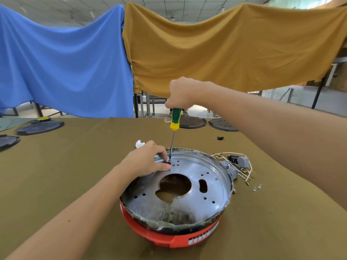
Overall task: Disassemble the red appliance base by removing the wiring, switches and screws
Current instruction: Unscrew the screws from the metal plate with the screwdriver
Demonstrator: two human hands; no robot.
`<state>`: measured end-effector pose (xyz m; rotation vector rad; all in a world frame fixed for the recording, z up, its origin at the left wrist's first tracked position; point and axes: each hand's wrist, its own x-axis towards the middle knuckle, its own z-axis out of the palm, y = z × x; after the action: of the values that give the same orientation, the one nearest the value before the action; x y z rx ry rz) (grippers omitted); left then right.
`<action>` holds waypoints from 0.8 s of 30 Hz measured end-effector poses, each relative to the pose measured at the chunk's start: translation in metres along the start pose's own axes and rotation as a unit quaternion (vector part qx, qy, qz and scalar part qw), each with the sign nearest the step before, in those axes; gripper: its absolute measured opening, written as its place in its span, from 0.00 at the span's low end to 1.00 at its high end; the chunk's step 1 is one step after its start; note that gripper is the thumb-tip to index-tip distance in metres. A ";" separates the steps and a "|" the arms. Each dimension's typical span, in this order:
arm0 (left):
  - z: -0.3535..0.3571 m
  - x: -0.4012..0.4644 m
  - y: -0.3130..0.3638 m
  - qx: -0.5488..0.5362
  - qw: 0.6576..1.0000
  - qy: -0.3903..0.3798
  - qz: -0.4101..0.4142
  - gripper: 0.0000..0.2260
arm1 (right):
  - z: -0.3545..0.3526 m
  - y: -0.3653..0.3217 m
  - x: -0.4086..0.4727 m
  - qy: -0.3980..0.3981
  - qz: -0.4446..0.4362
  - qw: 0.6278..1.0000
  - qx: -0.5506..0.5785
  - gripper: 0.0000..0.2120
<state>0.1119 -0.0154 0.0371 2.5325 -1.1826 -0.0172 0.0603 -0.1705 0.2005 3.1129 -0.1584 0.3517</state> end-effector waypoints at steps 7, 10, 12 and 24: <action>0.000 0.000 -0.001 -0.021 1.000 0.018 0.008 0.12 | -0.012 0.003 0.011 -0.087 -0.091 0.992 0.030 0.10; 0.000 0.001 -0.003 -0.022 0.999 0.015 0.018 0.12 | -0.014 0.007 0.014 -0.100 -0.116 0.984 0.087 0.14; 0.001 0.003 -0.003 -0.027 0.999 0.013 0.018 0.12 | -0.014 0.010 0.015 -0.090 -0.121 0.982 0.114 0.14; 0.003 0.004 -0.004 -0.026 0.999 0.007 0.017 0.13 | -0.015 -0.003 0.018 -0.122 -0.055 0.991 -0.025 0.20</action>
<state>0.1170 -0.0164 0.0338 2.4635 -1.2048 -0.0200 0.0748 -0.1691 0.2197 3.0862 0.0058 -0.0367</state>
